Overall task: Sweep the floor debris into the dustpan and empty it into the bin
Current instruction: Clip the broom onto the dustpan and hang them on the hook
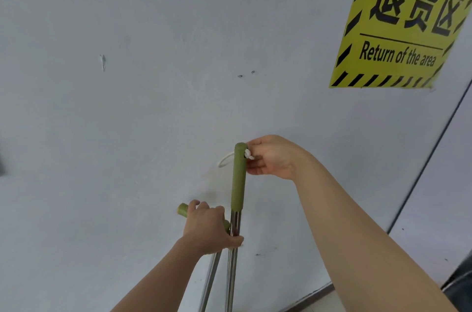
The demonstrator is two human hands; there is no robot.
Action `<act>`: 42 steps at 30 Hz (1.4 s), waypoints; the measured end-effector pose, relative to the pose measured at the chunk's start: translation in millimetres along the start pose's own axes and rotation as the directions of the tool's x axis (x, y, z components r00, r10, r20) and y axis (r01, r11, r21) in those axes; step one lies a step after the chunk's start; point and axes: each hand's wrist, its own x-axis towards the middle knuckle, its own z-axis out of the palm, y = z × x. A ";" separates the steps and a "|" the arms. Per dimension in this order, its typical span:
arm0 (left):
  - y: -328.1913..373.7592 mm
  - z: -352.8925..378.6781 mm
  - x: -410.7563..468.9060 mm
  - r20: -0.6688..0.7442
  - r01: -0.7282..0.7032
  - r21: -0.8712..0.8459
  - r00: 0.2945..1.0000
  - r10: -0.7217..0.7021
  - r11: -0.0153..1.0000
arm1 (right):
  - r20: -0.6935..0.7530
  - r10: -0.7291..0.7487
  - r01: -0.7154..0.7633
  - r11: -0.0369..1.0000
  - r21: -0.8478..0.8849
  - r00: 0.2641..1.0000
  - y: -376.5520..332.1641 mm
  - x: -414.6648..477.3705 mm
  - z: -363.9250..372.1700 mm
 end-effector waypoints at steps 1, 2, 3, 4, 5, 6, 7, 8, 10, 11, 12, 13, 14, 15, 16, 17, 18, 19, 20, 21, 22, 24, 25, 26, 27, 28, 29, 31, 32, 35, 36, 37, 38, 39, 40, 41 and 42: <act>-1.0 1.6 1.1 -0.001 0.003 0.003 1.000 -0.003 1.000 | 0.001 -0.032 0.032 0.999 0.039 0.999 -1.2 1.4 -1.4; -2.0 3.2 2.2 0.001 0.009 0.005 1.000 -0.009 1.000 | -0.007 -0.067 0.067 0.995 0.075 0.998 -2.7 3.1 -3.3; -3.3 4.6 3.2 0.007 0.017 0.008 1.000 -0.017 1.000 | -0.025 -0.102 0.104 0.988 0.110 0.994 -5.1 4.9 -5.0; -4.7 5.9 4.1 0.015 0.028 0.011 0.999 -0.028 1.000 | -0.053 -0.136 0.143 0.978 0.149 0.989 -8.0 6.9 -7.0; -5.9 7.2 5.1 0.025 0.039 0.016 0.999 -0.040 0.999 | -0.083 -0.170 0.183 0.966 0.185 0.982 -11.4 8.9 -9.2; -7.0 8.4 6.1 0.032 0.051 0.022 0.998 -0.052 0.998 | -0.111 -0.202 0.222 0.953 0.207 0.973 -15.2 10.6 -11.6; -7.9 8.9 6.7 0.034 0.061 0.029 0.998 -0.062 0.998 | -0.134 -0.231 0.255 0.944 0.208 0.964 -18.8 12.6 -14.1; -8.7 9.3 7.2 0.032 0.070 0.032 0.997 -0.071 0.997 | -0.154 -0.258 0.286 0.938 0.194 0.954 -22.3 14.5 -16.1; -9.3 8.4 7.8 0.018 0.085 0.029 0.996 -0.085 0.996 | -0.201 -0.314 0.345 0.927 0.144 0.928 -28.8 18.4 -19.7; -9.3 8.0 8.4 0.006 0.093 0.028 0.996 -0.093 0.995 | -0.228 -0.342 0.372 0.922 0.104 0.912 -31.9 20.5 -20.8; -8.8 7.3 9.4 -0.008 0.101 0.031 0.995 -0.100 0.994 | -0.257 -0.368 0.392 0.919 0.049 0.894 -34.8 23.1 -22.0; -8.4 6.8 11.1 -0.022 0.109 0.036 0.994 -0.109 0.993 | -0.285 -0.393 0.407 0.913 -0.012 0.874 -38.2 25.4 -22.3; -7.9 6.4 13.3 -0.033 0.119 0.040 0.993 -0.118 0.992 | -0.313 -0.417 0.420 0.905 -0.063 0.853 -41.5 28.0 -22.3; -7.4 5.8 15.8 -0.039 0.129 0.041 0.991 -0.128 0.991 | -0.341 -0.443 0.438 0.894 -0.096 0.829 -45.3 31.2 -22.1; -6.8 4.8 18.5 -0.041 0.139 0.040 0.990 -0.137 0.989 | -0.367 -0.468 0.460 0.880 -0.116 0.804 -49.4 34.9 -21.7; -5.9 3.3 21.1 -0.040 0.148 0.038 0.988 -0.146 0.988 | -0.388 -0.491 0.479 0.867 -0.135 0.780 -53.7 38.9 -21.1; -4.7 1.5 23.9 -0.040 0.156 0.035 0.987 -0.155 0.987 | -0.405 -0.513 0.494 0.855 -0.159 0.757 -58.3 42.7 -20.3; -3.4 -1.0 26.3 -0.043 0.164 0.035 0.986 -0.163 0.986 | -0.418 -0.534 0.506 0.842 -0.185 0.735 -62.8 46.6 -19.6; -2.1 -4.0 28.7 -0.047 0.174 0.037 0.984 -0.172 0.984 | -0.428 -0.555 0.520 0.829 -0.207 0.713 -67.2 50.4 -19.2; -0.7 -7.1 31.1 -0.048 0.185 0.040 0.982 -0.183 0.982 | -0.439 -0.575 0.535 0.814 -0.224 0.691 -71.3 54.0 -19.1; 0.7 -11.0 33.5 -0.046 0.196 0.040 0.980 -0.194 0.980 | -0.451 -0.593 0.549 0.800 -0.241 0.667 -75.1 57.5 -19.2; 2.2 -19.2 38.7 -0.042 0.216 0.036 0.976 -0.214 0.976 | -0.477 -0.627 0.561 0.774 -0.293 0.616 -82.3 63.8 -19.6; 2.4 -23.1 41.2 -0.045 0.223 0.033 0.974 -0.222 0.974 | -0.488 -0.638 0.552 0.767 -0.328 0.596 -86.1 67.0 -19.8; 2.0 -26.4 43.6 -0.052 0.228 0.030 0.973 -0.227 0.973 | -0.496 -0.644 0.538 0.762 -0.360 0.582 -89.7 70.0 -19.7; 1.3 -29.1 45.6 -0.059 0.233 0.026 0.971 -0.232 0.972 | -0.501 -0.648 0.524 0.761 -0.383 0.574 -92.7 73.7 -19.6; 0.8 -31.2 47.1 -0.063 0.239 0.021 0.969 -0.238 0.971 | -0.506 -0.647 0.512 0.761 -0.398 0.570 -95.4 77.1 -19.1; 0.3 -32.4 47.8 -0.064 0.245 0.018 0.968 -0.243 0.969 | -0.512 -0.646 0.500 0.763 -0.409 0.566 -97.4 80.3 -18.2; 0.0 -32.5 48.9 -0.059 0.253 0.016 0.966 -0.252 0.967 | -0.527 -0.643 0.469 0.766 -0.440 0.556 -100.3 83.2 -16.0; 0.2 -32.0 48.9 -0.054 0.257 0.011 0.965 -0.256 0.966 | -0.529 -0.641 0.449 0.768 -0.457 0.557 -101.1 82.7 -15.2; 0.0 -29.2 47.4 -0.034 0.286 -0.002 0.958 -0.286 0.958 | -0.511 -0.628 0.391 0.772 -0.501 0.587 -101.9 78.8 -12.5; -0.6 -27.5 46.3 -0.023 0.300 -0.003 0.954 -0.300 0.954 | -0.501 -0.621 0.377 0.775 -0.507 0.603 -101.3 78.2 -10.2; -1.2 -25.4 44.5 -0.009 0.315 -0.004 0.949 -0.315 0.949 | -0.495 -0.614 0.372 0.779 -0.504 0.614 -99.8 78.7 -7.6; -1.6 -22.8 43.0 0.003 0.329 -0.009 0.944 -0.329 0.944 | -0.498 -0.606 0.380 0.788 -0.485 0.621 -97.8 79.4 -5.0; -1.7 -20.3 41.5 0.007 0.340 -0.017 0.941 -0.339 0.940 | -0.506 -0.599 0.396 0.797 -0.457 0.621 -96.2 80.4 -3.0; -1.9 -18.3 40.5 0.004 0.345 -0.023 0.939 -0.345 0.938 | -0.519 -0.593 0.411 0.804 -0.430 0.616 -94.8 81.5 -2.0; -1.8 -17.1 39.6 -0.004 0.347 -0.024 0.938 -0.347 0.938 | -0.527 -0.592 0.423 0.806 -0.415 0.610 -93.9 82.4 -2.2; -1.3 -16.4 39.3 -0.014 0.345 -0.022 0.938 -0.345 0.938 | -0.525 -0.594 0.426 0.804 -0.414 0.609 -93.7 82.4 -2.6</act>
